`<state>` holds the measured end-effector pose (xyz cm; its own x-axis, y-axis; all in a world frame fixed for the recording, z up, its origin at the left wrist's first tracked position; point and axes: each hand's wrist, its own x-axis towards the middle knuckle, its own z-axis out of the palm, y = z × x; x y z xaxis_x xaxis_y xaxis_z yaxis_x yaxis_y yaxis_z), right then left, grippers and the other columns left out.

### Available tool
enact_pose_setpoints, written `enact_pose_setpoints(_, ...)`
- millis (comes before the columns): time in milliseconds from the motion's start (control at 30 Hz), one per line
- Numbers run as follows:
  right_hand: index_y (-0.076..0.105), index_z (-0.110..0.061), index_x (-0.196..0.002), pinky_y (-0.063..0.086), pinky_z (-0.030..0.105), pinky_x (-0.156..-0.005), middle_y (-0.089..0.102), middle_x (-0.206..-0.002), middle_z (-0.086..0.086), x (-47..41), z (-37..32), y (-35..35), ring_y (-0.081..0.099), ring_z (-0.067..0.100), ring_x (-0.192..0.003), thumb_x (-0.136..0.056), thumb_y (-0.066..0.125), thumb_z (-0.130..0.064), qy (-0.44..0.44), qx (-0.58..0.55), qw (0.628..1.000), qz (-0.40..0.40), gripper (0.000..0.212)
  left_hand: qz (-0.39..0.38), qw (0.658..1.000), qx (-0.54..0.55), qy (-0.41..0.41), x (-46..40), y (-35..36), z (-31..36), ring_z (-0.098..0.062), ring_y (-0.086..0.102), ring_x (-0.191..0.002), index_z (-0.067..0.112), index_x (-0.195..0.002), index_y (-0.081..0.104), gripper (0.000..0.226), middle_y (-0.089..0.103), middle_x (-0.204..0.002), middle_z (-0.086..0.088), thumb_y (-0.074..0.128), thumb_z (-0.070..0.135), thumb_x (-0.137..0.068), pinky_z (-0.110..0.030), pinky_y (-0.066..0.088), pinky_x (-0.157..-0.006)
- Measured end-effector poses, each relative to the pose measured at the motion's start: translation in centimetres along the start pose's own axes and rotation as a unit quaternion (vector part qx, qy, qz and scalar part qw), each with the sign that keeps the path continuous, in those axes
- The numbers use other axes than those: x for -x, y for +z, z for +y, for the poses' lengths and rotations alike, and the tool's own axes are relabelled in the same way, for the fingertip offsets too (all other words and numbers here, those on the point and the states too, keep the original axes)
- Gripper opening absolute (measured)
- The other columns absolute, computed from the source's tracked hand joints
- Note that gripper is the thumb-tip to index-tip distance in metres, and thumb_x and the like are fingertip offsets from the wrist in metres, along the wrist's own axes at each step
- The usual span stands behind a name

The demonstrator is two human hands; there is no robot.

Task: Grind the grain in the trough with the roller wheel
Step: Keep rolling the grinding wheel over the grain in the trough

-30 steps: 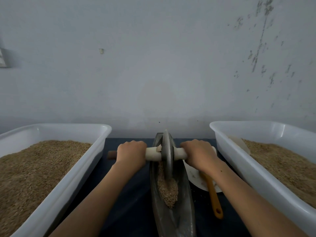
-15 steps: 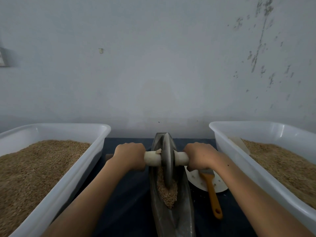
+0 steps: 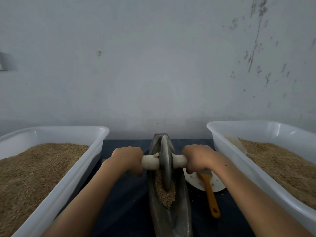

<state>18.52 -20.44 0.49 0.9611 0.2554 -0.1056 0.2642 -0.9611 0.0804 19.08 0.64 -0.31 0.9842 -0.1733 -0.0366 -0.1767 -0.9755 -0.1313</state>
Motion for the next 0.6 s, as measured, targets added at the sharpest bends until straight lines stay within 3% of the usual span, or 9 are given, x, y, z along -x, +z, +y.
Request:
enact_pose_setpoints(100,0.059,-0.016,-0.117,0.037,0.023,-0.057,0.058,-0.09,-0.001,-0.3,0.1,0.0,0.057,0.015,-0.079,-0.081,0.07,-0.024,0.001,-0.001,1.0,-0.008,0.038,0.004,1.0,0.0,-0.005,-0.2,0.2,0.0,-0.015,0.051,-0.077,0.019,-0.113,0.056,0.044,0.051,-0.085,0.005,0.071,0.036,-0.075,-0.029,0.039,-0.068)
enact_pose_setpoints(200,0.06,-0.018,-0.11,0.033,0.024,-0.054,0.058,-0.089,-0.002,-0.6,0.0,0.4,0.054,0.016,-0.076,-0.083,0.066,-0.024,0.008,0.018,0.999,0.05,0.028,0.057,0.998,-0.005,-0.018,-0.4,0.5,0.1,-0.015,0.05,-0.079,0.019,-0.113,0.056,0.04,0.056,-0.09,0.003,0.067,0.035,-0.079,-0.029,0.038,-0.069)
enact_pose_setpoints(367,0.06,-0.023,-0.103,0.044,0.031,-0.073,0.066,-0.101,0.001,-1.2,-0.2,1.7,0.062,0.021,-0.09,-0.088,0.057,-0.021,0.036,0.008,0.984,0.173,0.016,0.157,0.987,-0.011,-0.037,-0.6,1.1,0.7,-0.019,0.058,-0.09,0.022,-0.109,0.057,0.027,0.061,-0.1,0.001,0.061,0.03,-0.084,-0.029,0.037,-0.069)
enact_pose_setpoints(467,0.06,-0.021,-0.108,0.039,0.029,-0.07,0.066,-0.102,0.001,-1.0,-0.2,1.3,0.059,0.018,-0.085,-0.088,0.059,-0.022,0.023,0.018,0.989,0.143,0.02,0.127,0.991,-0.012,-0.027,-0.5,1.0,0.5,-0.018,0.058,-0.091,0.021,-0.113,0.057,0.031,0.062,-0.101,0.001,0.062,0.032,-0.084,-0.029,0.038,-0.071)
enact_pose_setpoints(600,0.06,-0.017,-0.115,0.036,0.025,-0.059,0.063,-0.096,0.001,-0.3,0.1,0.2,0.056,0.017,-0.078,-0.081,0.068,-0.023,0.001,0.016,1.0,0.024,0.035,0.014,1.0,0.0,-0.005,-0.2,0.2,0.0,-0.016,0.053,-0.082,0.018,-0.116,0.056,0.044,0.061,-0.098,0.001,0.07,0.035,-0.078,-0.03,0.04,-0.071)
